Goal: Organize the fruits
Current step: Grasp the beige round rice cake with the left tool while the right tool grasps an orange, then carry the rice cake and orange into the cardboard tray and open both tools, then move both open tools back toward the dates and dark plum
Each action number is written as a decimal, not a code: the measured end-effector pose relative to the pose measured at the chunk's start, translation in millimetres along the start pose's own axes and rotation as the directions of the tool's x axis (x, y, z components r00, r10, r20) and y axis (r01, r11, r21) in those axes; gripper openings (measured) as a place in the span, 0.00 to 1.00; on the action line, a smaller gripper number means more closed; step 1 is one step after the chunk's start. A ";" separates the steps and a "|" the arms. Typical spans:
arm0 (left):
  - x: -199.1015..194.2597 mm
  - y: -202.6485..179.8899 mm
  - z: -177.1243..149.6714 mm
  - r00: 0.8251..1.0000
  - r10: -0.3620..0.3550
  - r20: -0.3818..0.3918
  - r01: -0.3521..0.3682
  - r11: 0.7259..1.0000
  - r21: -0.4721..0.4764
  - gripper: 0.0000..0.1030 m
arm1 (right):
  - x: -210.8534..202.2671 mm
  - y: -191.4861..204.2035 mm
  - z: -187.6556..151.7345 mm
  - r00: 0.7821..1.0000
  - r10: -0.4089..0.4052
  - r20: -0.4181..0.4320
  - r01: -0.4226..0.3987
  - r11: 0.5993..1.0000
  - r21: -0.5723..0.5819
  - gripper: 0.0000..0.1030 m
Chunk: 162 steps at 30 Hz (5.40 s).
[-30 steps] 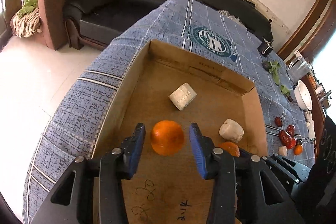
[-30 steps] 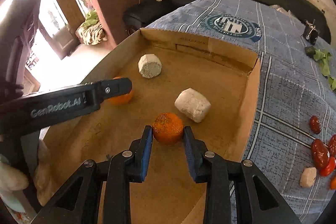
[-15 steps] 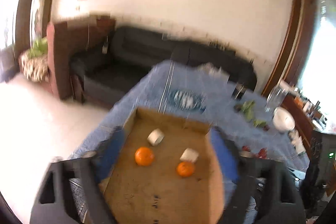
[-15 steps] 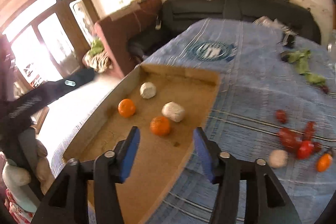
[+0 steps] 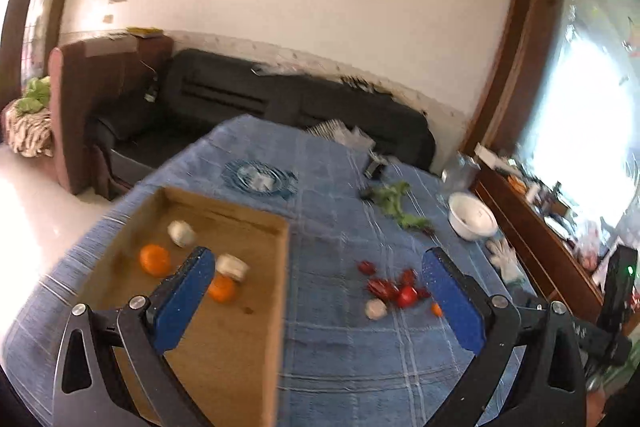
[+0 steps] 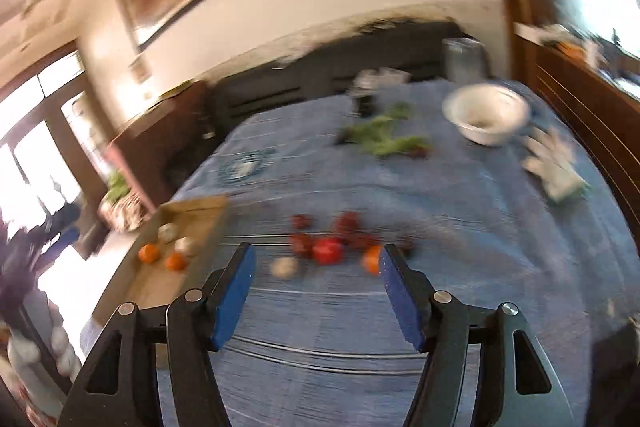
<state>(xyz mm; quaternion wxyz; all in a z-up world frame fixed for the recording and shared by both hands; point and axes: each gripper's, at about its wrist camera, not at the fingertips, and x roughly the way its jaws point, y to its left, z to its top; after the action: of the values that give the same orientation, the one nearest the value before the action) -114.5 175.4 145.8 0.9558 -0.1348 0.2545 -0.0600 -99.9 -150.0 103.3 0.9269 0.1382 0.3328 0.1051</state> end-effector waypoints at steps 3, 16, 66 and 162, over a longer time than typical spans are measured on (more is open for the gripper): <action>18.0 -20.7 -10.5 0.999 -0.007 -0.042 0.009 0.999 0.046 1.00 | 4.4 -25.4 -0.1 0.999 -0.028 -0.040 0.029 0.999 0.033 0.67; 132.0 -69.8 -61.2 0.961 -0.021 -0.275 0.075 0.979 0.188 0.76 | 105.3 -42.3 -12.3 0.978 -0.031 -0.204 0.042 0.998 0.047 0.48; 65.1 45.4 -22.7 0.964 -0.056 -0.261 0.060 0.998 0.005 0.25 | 84.8 78.1 -20.8 0.982 0.091 -0.164 -0.115 0.983 -0.144 0.34; 185.5 -39.2 -63.2 0.879 -0.167 -0.446 0.101 0.981 -0.167 0.66 | 119.0 -68.5 7.5 0.993 0.007 -0.122 0.002 0.997 0.072 0.63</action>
<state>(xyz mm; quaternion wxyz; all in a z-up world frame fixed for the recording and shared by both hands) 12.1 89.6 17.1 0.8506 -0.2002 0.4661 -0.1384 2.0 -181.7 16.6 0.8991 0.1651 0.3922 0.1025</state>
